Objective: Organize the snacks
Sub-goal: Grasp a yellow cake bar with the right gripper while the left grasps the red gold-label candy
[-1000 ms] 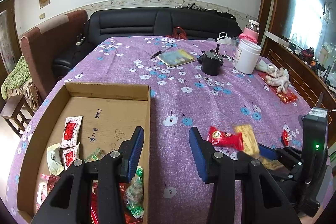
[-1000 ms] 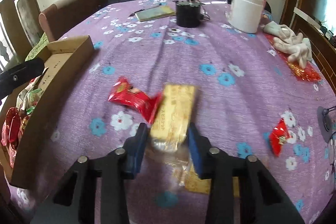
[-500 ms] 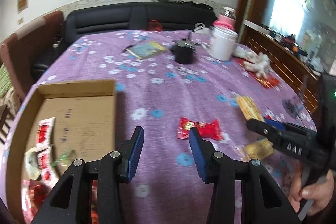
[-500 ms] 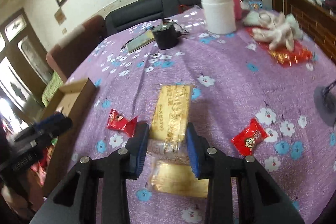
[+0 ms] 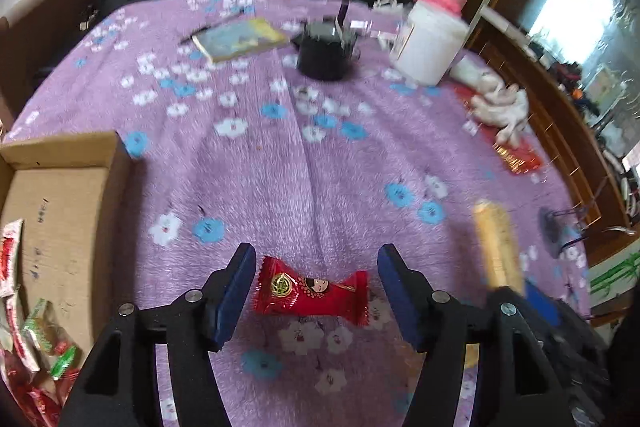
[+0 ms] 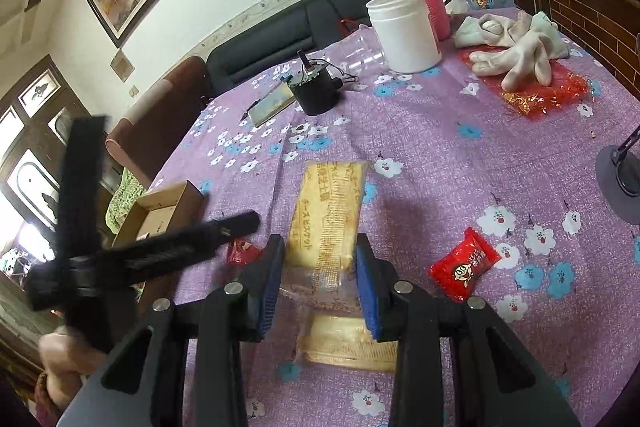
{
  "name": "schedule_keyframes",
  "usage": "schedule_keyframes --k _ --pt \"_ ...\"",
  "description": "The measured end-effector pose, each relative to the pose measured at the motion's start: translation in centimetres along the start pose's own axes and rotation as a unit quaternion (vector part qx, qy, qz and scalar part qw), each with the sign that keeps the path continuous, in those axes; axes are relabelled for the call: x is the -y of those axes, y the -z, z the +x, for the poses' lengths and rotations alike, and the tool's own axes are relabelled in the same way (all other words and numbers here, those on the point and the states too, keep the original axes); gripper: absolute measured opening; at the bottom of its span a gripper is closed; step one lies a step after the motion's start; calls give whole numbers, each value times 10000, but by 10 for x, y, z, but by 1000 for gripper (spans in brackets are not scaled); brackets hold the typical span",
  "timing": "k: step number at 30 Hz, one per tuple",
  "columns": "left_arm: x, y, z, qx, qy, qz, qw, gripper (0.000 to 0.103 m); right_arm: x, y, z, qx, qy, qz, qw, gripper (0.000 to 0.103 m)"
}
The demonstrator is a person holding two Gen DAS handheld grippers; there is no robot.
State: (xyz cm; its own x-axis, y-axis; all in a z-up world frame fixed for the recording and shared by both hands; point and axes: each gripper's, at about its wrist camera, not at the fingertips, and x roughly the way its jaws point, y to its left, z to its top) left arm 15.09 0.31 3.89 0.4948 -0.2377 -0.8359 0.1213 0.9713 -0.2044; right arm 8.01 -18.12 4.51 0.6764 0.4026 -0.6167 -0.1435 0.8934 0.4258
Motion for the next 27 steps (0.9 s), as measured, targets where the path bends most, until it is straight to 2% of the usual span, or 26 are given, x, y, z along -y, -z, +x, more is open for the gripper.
schedule_keyframes --k 1,2,6,10,13,16,19,24,26,27 --pt "0 2 3 -40 -8 27 10000 55 1 -1 -1 17 -10 29 10000 34" --pt "2 7 7 -105 -76 115 9998 51 2 -1 -3 29 -18 54 10000 34" --pt "5 29 -5 -90 -121 415 9990 51 5 -3 -6 55 -30 125 9999 34" --pt "12 68 -30 -231 217 732 9968 51 5 -1 -6 32 -54 154 9999 34" --pt "12 84 -46 -61 328 670 9972 51 3 0 -3 -13 -56 155 9999 34" --pt "10 76 -51 164 302 449 9984 51 2 1 0 -73 -64 119 9999 34" --pt "8 63 -39 123 239 206 9994 51 1 2 2 -125 -40 61 9999 34" --pt "13 50 -10 74 -231 151 9996 50 0 5 11 -377 245 -89 9989 34" --pt "13 51 -2 82 -337 161 9993 31 1 7 17 -502 312 -130 9982 34" --pt "13 52 -2 219 -448 180 9986 29 1 8 19 -558 351 -160 9977 34"
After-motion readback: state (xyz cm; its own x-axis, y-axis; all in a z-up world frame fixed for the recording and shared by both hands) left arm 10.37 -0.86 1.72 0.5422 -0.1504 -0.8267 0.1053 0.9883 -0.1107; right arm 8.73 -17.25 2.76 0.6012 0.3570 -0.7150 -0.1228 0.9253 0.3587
